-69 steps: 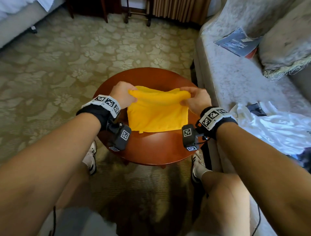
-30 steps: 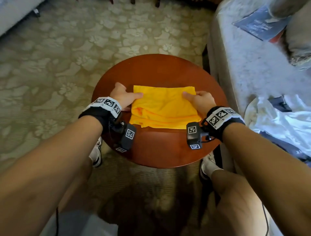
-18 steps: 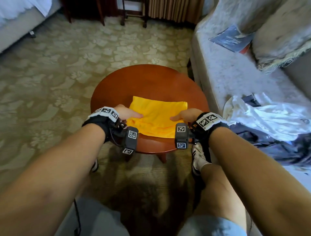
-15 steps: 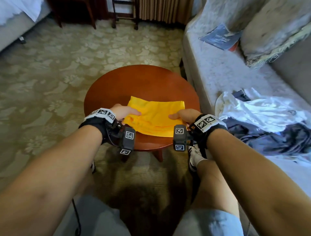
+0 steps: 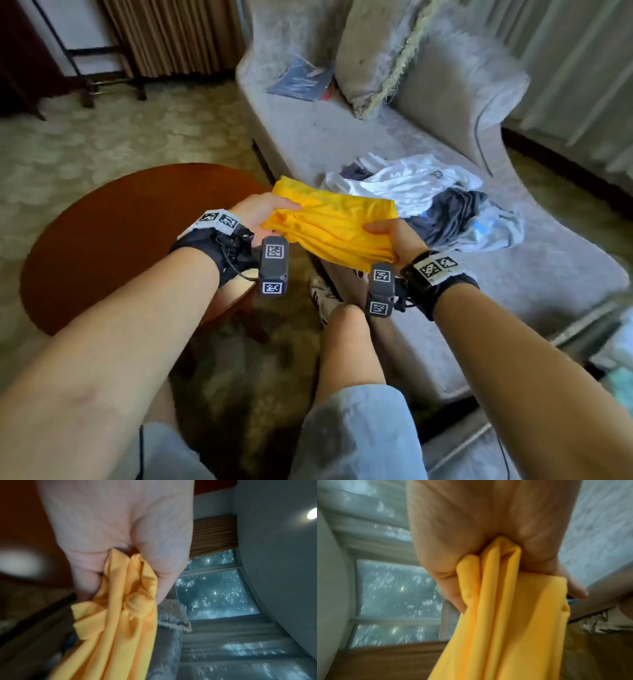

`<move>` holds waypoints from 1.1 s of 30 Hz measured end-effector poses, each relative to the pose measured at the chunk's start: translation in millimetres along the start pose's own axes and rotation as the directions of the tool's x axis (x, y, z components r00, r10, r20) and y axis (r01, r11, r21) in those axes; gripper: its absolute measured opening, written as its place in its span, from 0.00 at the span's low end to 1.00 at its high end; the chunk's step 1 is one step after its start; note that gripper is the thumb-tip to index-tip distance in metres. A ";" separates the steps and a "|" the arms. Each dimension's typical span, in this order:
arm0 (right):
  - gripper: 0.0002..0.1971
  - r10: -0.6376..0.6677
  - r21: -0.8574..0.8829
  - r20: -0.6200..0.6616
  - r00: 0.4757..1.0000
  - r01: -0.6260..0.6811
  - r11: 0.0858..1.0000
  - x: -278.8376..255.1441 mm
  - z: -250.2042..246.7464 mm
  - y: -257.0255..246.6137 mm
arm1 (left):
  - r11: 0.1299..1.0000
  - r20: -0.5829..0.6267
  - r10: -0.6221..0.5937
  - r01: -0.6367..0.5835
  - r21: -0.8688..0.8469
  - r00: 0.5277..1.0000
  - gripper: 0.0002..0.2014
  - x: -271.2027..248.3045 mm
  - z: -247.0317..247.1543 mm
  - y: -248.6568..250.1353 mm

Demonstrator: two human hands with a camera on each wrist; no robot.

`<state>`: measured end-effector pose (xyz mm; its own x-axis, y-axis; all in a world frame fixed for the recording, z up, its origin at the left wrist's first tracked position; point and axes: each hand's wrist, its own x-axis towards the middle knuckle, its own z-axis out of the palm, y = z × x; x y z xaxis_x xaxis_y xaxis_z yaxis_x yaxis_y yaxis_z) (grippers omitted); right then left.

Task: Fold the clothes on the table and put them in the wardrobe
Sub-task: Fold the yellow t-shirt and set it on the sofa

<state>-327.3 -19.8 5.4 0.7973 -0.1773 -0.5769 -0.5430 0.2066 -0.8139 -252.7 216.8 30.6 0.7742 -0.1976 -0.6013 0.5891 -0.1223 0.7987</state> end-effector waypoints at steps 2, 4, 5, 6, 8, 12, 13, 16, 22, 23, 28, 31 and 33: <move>0.27 -0.009 0.107 -0.109 0.994 0.020 0.994 -8.4 -37.7 -0.6 | 0.999 0.117 -0.006 0.002 0.035 0.993 0.52 21.7 42.2 12.7; 0.19 -0.021 0.170 -0.192 0.981 0.054 0.984 -24.1 -73.4 -4.9 | 0.996 0.184 0.026 -0.040 0.075 0.983 0.40 17.3 94.0 30.1; 0.15 -0.019 0.217 -0.208 0.978 0.065 0.974 -30.7 -92.4 -7.1 | 0.994 0.215 0.045 -0.066 0.092 0.976 0.31 10.8 120.4 38.3; 0.15 -0.015 0.258 -0.227 0.974 0.075 0.963 -37.6 -111.6 -9.3 | 0.990 0.247 0.063 -0.091 0.105 0.967 0.23 2.1 146.8 46.5; 0.20 -0.012 0.356 -0.265 0.964 0.110 0.928 -51.2 -148.8 -11.3 | 0.982 0.333 0.092 -0.141 0.126 0.938 0.07 -12.4 197.4 61.5; 0.24 -0.083 0.547 -0.342 0.936 0.270 0.792 -74.6 -206.9 -6.0 | 0.964 0.485 0.154 -0.239 0.118 0.861 0.09 -34.3 285.7 83.8; 0.22 -0.112 0.584 -0.368 0.923 0.323 0.744 -81.3 -219.1 -4.7 | 0.961 0.533 0.158 -0.253 0.110 0.831 0.09 -41.1 305.9 88.2; 0.18 -0.186 0.643 -0.437 0.880 0.450 0.620 -102.5 -247.9 -3.7 | 0.962 0.638 0.133 -0.254 0.102 0.759 0.13 -56.7 361.2 97.1; 0.39 -0.282 0.724 -0.550 0.786 0.617 0.307 -131.2 -295.1 2.4 | 0.986 0.778 0.074 -0.164 0.037 0.623 0.08 -73.6 441.8 85.6; 0.36 -0.294 0.739 -0.547 0.784 0.617 0.272 -133.4 -303.3 6.9 | 0.990 0.793 0.061 -0.140 0.032 0.606 0.07 -75.2 451.7 82.5; 0.30 -0.211 0.742 -0.581 0.786 0.618 0.261 -160.3 -346.0 34.4 | 0.996 0.819 -0.012 -0.065 0.060 0.574 0.07 -70.8 494.3 58.2; 0.26 -0.105 0.661 -0.675 0.731 0.661 0.355 -187.0 -373.1 46.5 | 0.995 0.790 -0.062 -0.029 0.100 0.610 0.16 -65.7 517.8 33.3; 0.14 -0.068 0.626 -0.697 0.714 0.653 0.427 -201.9 -391.4 55.8 | 0.986 0.777 -0.107 -0.032 0.162 0.620 0.17 -64.6 529.2 16.0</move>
<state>-621.8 -349.0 49.6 0.4225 -0.8115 -0.4037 0.4535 0.5749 -0.6811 -415.8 -287.1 93.7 0.2370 -0.8654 -0.4415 0.5186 -0.2716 0.8108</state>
